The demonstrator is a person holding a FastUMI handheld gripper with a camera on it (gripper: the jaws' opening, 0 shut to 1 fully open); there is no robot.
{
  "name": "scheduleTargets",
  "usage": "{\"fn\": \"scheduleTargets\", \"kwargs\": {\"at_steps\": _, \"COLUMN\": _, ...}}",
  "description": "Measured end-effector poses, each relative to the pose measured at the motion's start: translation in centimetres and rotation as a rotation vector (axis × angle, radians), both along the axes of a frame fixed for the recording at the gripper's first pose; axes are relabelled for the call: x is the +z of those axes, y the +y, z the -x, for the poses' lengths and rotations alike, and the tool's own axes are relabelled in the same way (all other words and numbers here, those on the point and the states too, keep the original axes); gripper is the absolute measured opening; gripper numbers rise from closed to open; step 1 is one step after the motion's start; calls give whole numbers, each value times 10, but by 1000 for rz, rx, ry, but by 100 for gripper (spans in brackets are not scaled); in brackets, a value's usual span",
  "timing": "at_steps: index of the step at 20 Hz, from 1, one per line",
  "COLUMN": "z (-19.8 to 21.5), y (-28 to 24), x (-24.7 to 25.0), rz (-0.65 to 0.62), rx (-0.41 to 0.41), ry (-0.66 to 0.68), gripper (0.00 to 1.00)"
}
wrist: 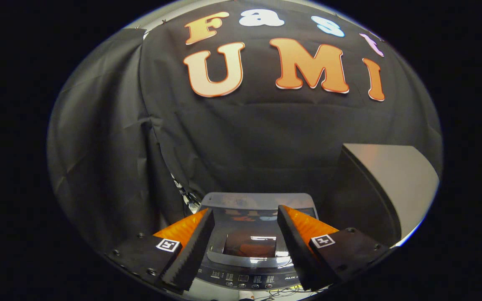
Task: Put the clothes into the washing machine and then close the washing machine lid.
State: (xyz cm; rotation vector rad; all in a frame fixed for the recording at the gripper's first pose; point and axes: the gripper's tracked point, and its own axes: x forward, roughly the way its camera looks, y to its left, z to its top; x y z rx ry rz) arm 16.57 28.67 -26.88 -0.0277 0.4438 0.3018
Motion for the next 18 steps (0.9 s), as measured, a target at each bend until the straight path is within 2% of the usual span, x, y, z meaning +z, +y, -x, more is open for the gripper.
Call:
{"fn": "scheduleTargets", "kwargs": {"at_steps": 6, "z": 38, "y": -19, "x": 75, "rz": 8, "rx": 9, "ry": -97, "gripper": 98}}
{"fn": "scheduleTargets", "kwargs": {"at_steps": 11, "z": 87, "y": -63, "x": 143, "rz": -5, "rx": -2, "ry": -200, "gripper": 98}}
{"fn": "scheduleTargets", "kwargs": {"at_steps": 18, "z": 159, "y": -175, "x": 237, "rz": 29, "rx": -124, "ry": -345, "gripper": 98}}
